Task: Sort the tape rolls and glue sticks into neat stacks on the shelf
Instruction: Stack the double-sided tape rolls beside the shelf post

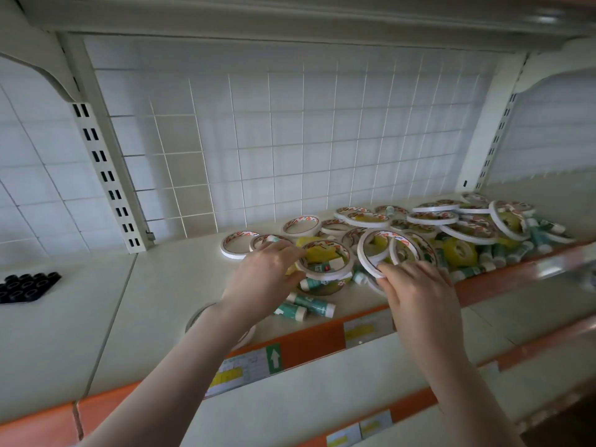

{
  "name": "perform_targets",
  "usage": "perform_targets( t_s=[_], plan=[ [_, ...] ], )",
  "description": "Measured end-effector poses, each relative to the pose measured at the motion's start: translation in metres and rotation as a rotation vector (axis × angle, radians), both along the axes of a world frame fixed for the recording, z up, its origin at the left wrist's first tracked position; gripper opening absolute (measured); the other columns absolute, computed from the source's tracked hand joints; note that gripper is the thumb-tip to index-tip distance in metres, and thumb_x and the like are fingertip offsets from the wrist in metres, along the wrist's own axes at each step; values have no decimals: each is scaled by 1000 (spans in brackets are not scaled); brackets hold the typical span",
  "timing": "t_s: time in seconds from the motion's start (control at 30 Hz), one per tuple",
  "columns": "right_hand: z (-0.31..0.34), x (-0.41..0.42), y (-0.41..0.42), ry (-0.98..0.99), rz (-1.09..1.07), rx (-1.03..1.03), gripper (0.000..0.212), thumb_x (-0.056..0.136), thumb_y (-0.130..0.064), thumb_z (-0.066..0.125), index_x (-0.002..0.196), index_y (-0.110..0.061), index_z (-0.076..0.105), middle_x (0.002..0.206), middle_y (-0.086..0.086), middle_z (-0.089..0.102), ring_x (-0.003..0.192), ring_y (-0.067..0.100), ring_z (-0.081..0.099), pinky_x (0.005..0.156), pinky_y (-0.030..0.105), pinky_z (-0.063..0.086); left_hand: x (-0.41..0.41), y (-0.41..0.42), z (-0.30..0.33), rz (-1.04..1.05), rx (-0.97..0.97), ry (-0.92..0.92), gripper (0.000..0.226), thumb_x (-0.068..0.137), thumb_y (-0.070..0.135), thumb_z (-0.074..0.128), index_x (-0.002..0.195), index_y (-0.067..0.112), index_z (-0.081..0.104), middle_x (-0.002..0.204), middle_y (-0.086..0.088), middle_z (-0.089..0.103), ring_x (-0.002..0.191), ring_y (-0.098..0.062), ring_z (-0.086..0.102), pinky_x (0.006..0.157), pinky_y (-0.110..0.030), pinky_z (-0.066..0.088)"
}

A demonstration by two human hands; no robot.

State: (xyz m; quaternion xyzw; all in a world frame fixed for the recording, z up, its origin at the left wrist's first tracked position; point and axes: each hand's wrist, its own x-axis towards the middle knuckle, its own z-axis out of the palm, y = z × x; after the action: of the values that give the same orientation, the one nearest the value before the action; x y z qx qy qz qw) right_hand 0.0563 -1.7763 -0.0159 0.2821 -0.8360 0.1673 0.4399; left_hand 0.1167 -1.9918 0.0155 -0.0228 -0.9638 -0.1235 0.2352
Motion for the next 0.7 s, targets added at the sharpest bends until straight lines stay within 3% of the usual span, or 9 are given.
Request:
perform_targets(
  t_s=[0.2,0.37,0.53,0.7],
  plan=[
    [-6,-1,28,-42,-99,-15,19,66,-2,81,80,-8,71,65,5,64,66,29,60,63,37,50,-20,15,-9,-108,-99,-42,29,90,34,53,109,16,65,109,-4,65,100,-27,59,81,-35,49],
    [-11,3,44,-57,-128,-16,19,63,-4,82,78,-9,71,68,3,65,69,28,62,62,36,49,-26,18,-12,-172,-174,-3,36,87,41,41,90,20,69,78,1,67,74,-25,63,66,-31,48],
    [-12,3,49,-75,-142,-17,18,63,-3,82,75,-9,70,67,3,65,67,27,61,61,35,50,-28,15,-10,-187,-151,14,41,86,47,37,83,21,69,74,1,66,71,-26,62,63,-32,50],
    [-8,0,36,-56,-106,-38,21,64,-2,82,81,-8,71,66,4,65,67,28,61,63,37,50,-19,10,3,-118,-206,72,36,86,44,40,78,23,68,69,6,63,65,-21,62,54,-24,42]
  ],
)
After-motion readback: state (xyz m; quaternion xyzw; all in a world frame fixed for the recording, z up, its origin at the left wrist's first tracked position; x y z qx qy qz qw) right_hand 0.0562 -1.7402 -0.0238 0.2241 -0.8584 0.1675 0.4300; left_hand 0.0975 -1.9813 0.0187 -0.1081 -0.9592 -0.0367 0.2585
